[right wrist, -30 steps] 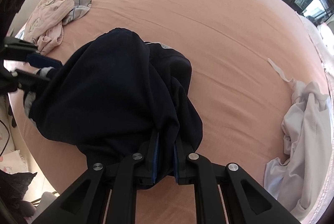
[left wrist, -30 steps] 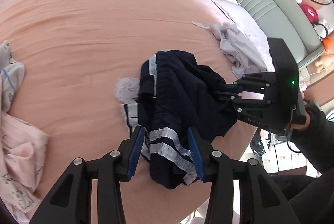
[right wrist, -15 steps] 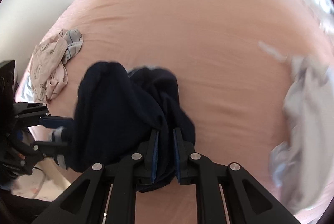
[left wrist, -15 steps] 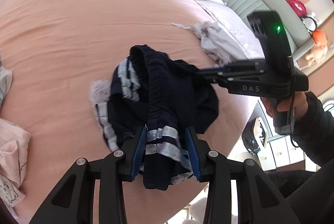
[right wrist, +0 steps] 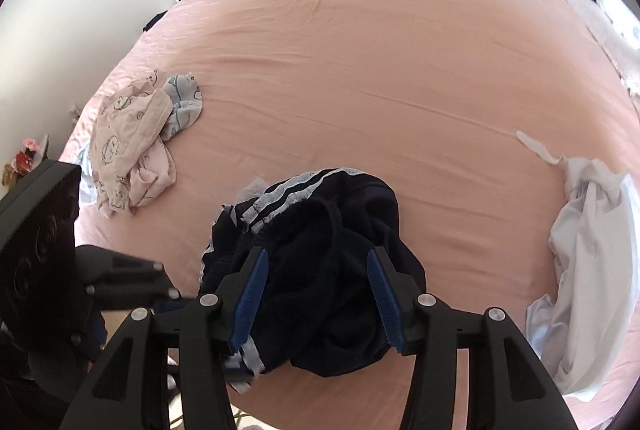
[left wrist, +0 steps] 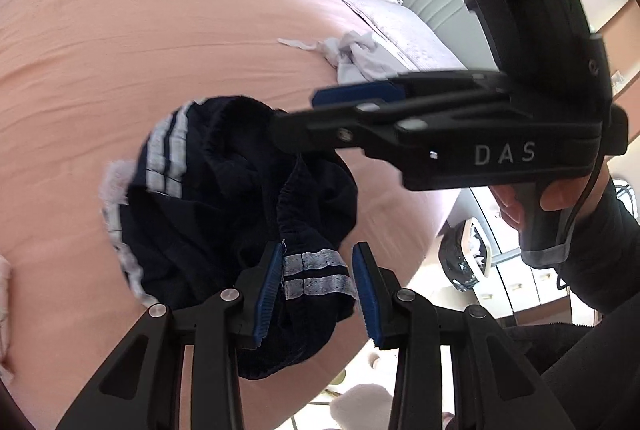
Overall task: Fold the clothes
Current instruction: 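Open the right gripper and release the navy pants while the left gripper holds them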
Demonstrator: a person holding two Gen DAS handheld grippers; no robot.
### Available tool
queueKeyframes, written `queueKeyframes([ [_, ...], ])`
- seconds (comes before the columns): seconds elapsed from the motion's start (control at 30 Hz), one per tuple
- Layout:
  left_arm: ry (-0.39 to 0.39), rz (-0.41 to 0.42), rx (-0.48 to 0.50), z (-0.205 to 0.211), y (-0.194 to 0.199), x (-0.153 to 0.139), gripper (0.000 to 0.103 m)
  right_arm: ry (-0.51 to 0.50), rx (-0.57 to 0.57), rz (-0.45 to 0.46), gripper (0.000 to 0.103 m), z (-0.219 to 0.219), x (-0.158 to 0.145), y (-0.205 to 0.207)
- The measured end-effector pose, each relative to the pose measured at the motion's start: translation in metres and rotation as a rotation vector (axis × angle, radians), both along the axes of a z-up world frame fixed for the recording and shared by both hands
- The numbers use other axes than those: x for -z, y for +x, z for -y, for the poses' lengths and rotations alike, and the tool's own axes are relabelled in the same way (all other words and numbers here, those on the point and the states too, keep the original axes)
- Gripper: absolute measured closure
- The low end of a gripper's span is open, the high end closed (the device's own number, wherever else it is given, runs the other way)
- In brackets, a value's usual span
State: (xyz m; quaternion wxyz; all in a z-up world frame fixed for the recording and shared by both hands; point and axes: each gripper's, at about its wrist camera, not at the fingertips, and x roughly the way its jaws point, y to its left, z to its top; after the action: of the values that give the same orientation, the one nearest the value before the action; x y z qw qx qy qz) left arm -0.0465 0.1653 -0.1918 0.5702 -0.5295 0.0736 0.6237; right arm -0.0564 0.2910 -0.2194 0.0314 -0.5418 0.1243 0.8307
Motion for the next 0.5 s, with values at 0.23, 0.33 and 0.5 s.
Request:
queueKeyframes([
  [0.23, -0.01, -0.005, 0.007, -0.004, 0.006, 0.001, 0.07, 0.064, 0.0, 0.044, 0.051, 0.001, 0.017, -0.01],
  [0.33, -0.012, -0.003, 0.008, -0.002, 0.006, 0.001, 0.07, 0.091, 0.002, 0.049, 0.051, -0.002, 0.024, -0.015],
  [0.5, -0.017, 0.006, 0.021, -0.004, 0.009, 0.002, 0.07, 0.149, -0.057, 0.069, 0.051, -0.003, 0.038, -0.035],
])
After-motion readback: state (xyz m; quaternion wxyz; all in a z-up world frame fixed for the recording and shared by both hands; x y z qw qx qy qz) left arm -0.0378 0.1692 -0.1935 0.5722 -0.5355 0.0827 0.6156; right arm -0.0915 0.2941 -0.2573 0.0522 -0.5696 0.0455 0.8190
